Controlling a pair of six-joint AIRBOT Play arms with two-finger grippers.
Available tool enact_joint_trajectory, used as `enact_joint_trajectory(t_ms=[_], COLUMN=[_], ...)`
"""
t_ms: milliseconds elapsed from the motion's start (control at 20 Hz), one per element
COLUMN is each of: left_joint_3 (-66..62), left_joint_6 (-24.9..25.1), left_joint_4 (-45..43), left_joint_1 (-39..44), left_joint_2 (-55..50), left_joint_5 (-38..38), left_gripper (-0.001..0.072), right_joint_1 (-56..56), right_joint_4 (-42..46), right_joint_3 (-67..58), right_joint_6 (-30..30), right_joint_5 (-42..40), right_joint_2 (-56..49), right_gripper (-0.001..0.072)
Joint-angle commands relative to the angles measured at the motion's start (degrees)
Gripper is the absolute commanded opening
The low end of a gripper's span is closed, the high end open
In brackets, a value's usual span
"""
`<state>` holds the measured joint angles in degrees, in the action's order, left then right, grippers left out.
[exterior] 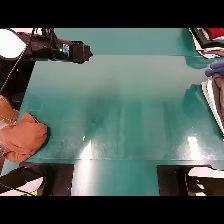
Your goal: Fold the shirts.
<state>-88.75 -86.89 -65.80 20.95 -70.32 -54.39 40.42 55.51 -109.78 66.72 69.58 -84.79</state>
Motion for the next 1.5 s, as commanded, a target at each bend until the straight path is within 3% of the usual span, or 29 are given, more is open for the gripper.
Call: enact_joint_trajectory(t_ms=[0,250,350,450,550,600,650,700,850,1000,1200,1250,1350,1450], left_joint_3=[0.0,0.0,0.0,0.0,0.0,0.0,0.0,0.0,0.0,0.0,0.0,0.0,0.0,0.0], left_joint_6=[0.3,0.4,0.4,0.4,0.4,0.4,0.4,0.4,0.4,0.3,0.3,0.3,0.3,0.3], left_joint_4=[0.0,0.0,0.0,0.0,0.0,0.0,0.0,0.0,0.0,0.0,-0.2,-0.2,-0.2,-0.2], left_joint_1=[0.0,0.0,0.0,0.0,0.0,0.0,0.0,0.0,0.0,0.0,0.0,0.0,0.0,0.0], left_joint_2=[0.0,0.0,0.0,0.0,0.0,0.0,0.0,0.0,0.0,0.0,0.0,0.0,0.0,0.0], left_joint_5=[-1.8,-2.9,-3.3,-3.6,-3.6,-3.6,-3.6,-3.6,-3.6,-3.4,-3.5,-3.0,-2.5,-1.2], left_gripper=[0.0022,0.0021,0.0022,0.0022,0.0021,0.0021,0.0022,0.0021,0.0022,0.0022,0.0022,0.0022,0.0022,0.0022], right_joint_1=[3.5,11.5,14.4,17.1,19.1,20.0,20.6,20.7,19.1,9.6,-11.4,-16.4,-25.3,-31.8], right_joint_4=[7.5,10.7,10.7,10.7,10.7,10.6,9.9,9.2,-1.8,-12.1,-12.2,-11.8,-11.8,-11.8], right_joint_3=[6.9,24.5,29.7,33.6,35.5,35.5,35.5,35.2,32.7,29.2,27.7,27.8,27.7,27.7], right_joint_6=[0.8,0.8,0.8,0.8,0.8,0.8,0.8,0.8,0.8,0.8,0.8,0.8,0.7,0.3], right_joint_5=[2.5,2.6,2.4,2.5,2.6,3.1,3.1,3.1,1.4,2.5,1.9,0.9,-1.3,-3.3], right_joint_2=[5.4,13.5,15.5,16.8,17.3,17.3,17.5,17.8,18.3,18.4,18.3,18.3,18.3,18.3], right_gripper=[0.0022,0.003,0.0096,0.0111,0.0351,0.0435,0.0514,0.052,0.0519,0.0518,0.0515,0.048,0.0322,0.0113])
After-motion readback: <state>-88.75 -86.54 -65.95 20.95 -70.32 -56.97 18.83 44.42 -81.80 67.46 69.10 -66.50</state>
